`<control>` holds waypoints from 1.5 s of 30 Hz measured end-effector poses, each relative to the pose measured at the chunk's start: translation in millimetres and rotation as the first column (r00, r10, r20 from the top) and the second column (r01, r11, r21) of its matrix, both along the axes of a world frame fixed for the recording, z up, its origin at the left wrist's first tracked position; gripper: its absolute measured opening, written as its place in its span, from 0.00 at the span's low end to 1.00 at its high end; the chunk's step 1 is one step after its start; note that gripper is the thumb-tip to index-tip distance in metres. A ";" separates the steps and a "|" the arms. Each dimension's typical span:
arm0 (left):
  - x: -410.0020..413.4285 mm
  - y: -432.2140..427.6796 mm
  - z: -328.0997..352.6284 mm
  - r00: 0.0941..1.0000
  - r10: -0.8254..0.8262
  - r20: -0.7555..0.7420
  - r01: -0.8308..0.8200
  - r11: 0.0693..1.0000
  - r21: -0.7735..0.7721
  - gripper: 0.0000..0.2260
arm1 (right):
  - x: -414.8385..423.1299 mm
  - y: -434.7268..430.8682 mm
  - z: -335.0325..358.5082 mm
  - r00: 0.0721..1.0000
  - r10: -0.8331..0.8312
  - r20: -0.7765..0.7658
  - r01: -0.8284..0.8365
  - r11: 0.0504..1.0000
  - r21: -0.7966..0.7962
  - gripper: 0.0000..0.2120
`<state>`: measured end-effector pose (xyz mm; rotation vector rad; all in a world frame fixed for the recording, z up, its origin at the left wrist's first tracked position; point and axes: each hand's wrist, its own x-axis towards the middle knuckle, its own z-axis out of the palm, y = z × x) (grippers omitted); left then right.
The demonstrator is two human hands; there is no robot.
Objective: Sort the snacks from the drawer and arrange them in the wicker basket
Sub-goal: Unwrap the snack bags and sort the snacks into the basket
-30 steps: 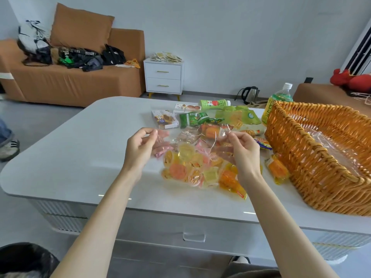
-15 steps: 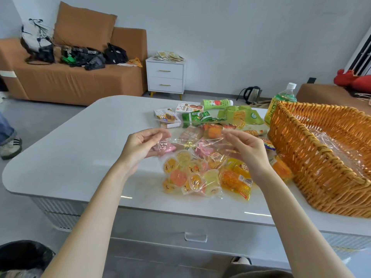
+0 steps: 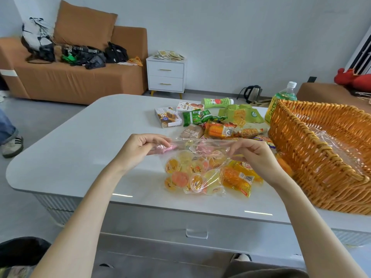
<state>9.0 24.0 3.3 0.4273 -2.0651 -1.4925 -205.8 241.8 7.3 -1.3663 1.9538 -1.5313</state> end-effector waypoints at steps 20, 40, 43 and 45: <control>-20.3 16.0 -14.4 0.975 0.216 -0.052 -0.211 0.974 0.083 0.09 | 32.8 -5.2 -3.8 0.931 -0.143 0.335 0.201 0.969 -0.146 0.24; -38.7 33.1 -16.4 0.982 0.188 0.010 -0.188 0.980 0.068 0.54 | 56.5 -53.5 26.2 0.698 -0.031 -0.715 0.342 0.892 0.296 0.24; -37.3 30.4 -13.1 0.988 0.152 0.009 -0.152 0.987 0.044 0.51 | 44.7 -49.8 24.9 0.776 -0.045 -0.629 0.297 0.906 0.302 0.18; -35.1 26.9 -12.1 0.990 0.139 0.032 -0.140 0.990 0.028 0.52 | 34.9 -44.9 23.5 0.832 -0.043 -0.553 0.252 0.917 0.308 0.17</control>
